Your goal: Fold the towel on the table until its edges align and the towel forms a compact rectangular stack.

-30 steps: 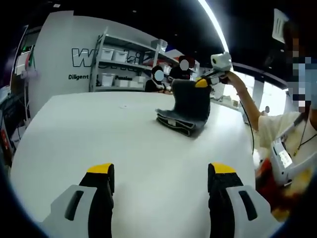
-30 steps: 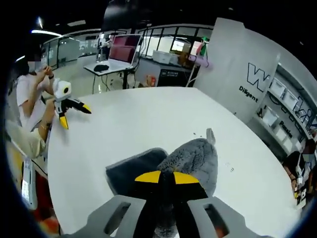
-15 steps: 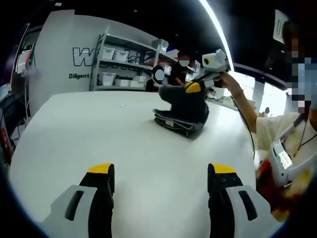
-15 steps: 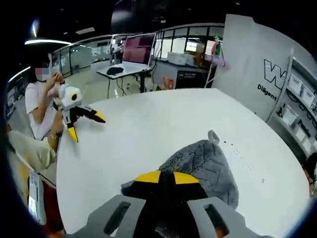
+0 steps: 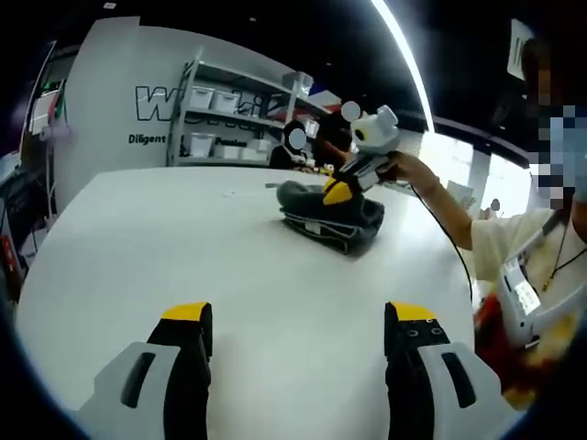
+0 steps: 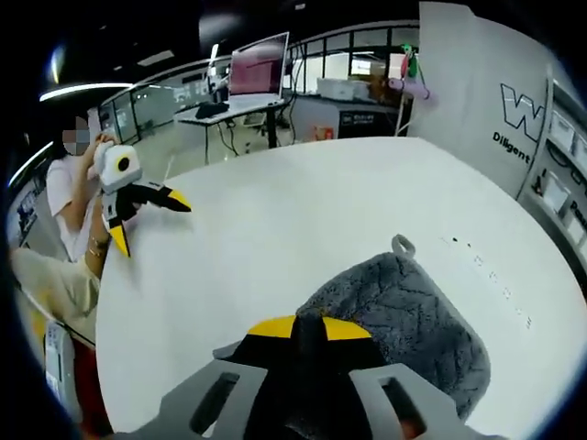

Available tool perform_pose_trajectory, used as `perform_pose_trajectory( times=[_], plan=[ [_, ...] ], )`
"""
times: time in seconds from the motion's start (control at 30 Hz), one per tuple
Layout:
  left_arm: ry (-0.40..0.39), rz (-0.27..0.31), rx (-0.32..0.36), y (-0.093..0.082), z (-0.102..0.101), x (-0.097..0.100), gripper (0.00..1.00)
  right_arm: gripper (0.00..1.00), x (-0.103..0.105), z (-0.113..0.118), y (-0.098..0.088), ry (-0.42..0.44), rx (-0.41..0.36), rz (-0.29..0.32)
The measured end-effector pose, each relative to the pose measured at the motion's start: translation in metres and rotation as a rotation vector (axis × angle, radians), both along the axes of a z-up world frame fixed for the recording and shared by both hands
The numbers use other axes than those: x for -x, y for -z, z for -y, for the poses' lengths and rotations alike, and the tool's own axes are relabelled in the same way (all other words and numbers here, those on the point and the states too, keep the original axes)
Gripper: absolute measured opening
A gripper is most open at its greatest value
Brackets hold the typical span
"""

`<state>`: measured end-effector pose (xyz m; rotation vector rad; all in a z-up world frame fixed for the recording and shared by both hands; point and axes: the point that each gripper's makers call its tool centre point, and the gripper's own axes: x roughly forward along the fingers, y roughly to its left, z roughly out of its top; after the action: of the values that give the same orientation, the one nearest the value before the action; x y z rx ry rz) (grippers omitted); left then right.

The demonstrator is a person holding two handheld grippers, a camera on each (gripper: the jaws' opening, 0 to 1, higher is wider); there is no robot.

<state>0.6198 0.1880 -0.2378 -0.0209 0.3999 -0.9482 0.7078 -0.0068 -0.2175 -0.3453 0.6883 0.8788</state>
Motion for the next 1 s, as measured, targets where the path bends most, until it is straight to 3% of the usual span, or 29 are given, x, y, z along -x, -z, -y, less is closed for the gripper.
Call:
perform_pose_trajectory(
  times=[0.17, 0.5, 0.77, 1.0],
  plan=[
    [0.004, -0.006, 0.000, 0.002, 0.003, 0.001, 0.75, 0.18, 0.008, -0.007, -0.009, -0.015, -0.088, -0.001],
    [0.013, -0.010, -0.001, 0.001, 0.013, 0.003, 0.75, 0.52, 0.019, 0.008, -0.042, 0.027, -0.191, 0.087],
    [0.031, -0.006, -0.008, -0.002, 0.022, 0.005, 0.75, 0.81, 0.033, 0.038, -0.042, 0.063, -0.162, 0.126],
    [0.045, -0.001, -0.014, -0.005, 0.034, 0.004, 0.75, 0.97, 0.050, 0.067, -0.036, 0.097, -0.118, 0.188]
  ],
)
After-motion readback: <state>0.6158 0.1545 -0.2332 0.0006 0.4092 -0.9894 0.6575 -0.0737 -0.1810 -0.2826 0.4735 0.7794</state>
